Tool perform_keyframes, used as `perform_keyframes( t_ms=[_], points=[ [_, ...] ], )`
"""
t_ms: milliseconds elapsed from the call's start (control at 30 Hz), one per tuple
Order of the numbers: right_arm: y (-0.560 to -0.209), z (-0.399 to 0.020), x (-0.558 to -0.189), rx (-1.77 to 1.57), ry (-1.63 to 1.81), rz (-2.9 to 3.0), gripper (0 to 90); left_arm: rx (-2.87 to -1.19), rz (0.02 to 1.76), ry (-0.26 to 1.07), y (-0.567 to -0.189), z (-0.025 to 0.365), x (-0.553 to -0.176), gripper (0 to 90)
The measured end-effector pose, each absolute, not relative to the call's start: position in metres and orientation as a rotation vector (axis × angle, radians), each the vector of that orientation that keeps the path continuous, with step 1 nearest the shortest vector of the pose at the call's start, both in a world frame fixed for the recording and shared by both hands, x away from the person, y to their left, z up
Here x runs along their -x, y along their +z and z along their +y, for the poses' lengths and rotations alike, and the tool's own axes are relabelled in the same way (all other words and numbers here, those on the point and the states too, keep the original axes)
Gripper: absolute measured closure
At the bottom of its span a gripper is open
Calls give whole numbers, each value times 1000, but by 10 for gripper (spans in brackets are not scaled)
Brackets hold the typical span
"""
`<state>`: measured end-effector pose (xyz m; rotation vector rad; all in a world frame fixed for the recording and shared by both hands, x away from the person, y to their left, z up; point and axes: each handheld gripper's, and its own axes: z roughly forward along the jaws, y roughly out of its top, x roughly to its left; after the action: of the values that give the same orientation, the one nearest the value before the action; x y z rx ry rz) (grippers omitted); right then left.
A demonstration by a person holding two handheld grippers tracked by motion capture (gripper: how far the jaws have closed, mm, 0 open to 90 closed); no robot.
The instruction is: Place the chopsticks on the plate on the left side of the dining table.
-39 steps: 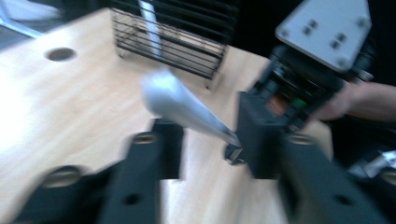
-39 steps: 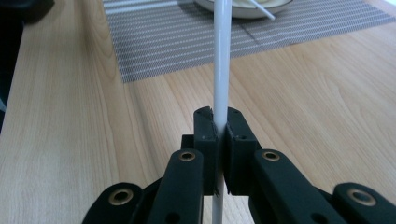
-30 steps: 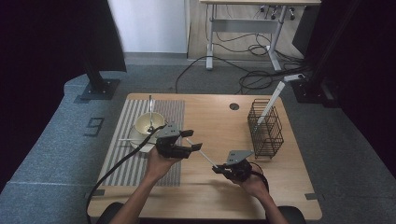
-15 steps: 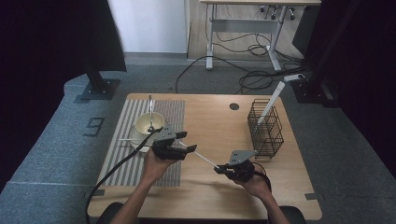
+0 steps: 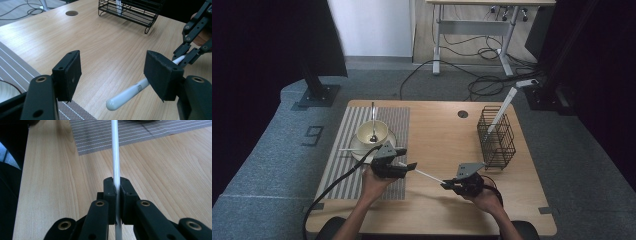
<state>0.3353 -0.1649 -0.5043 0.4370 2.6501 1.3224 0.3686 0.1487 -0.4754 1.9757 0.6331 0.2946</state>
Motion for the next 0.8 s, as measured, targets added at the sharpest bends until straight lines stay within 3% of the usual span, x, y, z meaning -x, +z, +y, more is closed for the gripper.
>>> perform_keyframes(
  t_ms=[167, 400, 500, 800],
  points=[
    [-503, -165, -336, -422, 1294, 2675, 850, -1978, 631, 271, -477, 150, -368, 288],
    [-501, -171, -344, -373, 1221, 2756, 851, -2011, 576, 106, -479, 149, -368, 155],
    [-499, -171, -348, -334, 1162, 2808, 851, -2059, 531, 63, -484, 145, -365, 141],
    [-488, -161, -354, -168, 1063, 2912, 850, -2221, 380, 105, -488, 126, -351, 328]
  ],
)
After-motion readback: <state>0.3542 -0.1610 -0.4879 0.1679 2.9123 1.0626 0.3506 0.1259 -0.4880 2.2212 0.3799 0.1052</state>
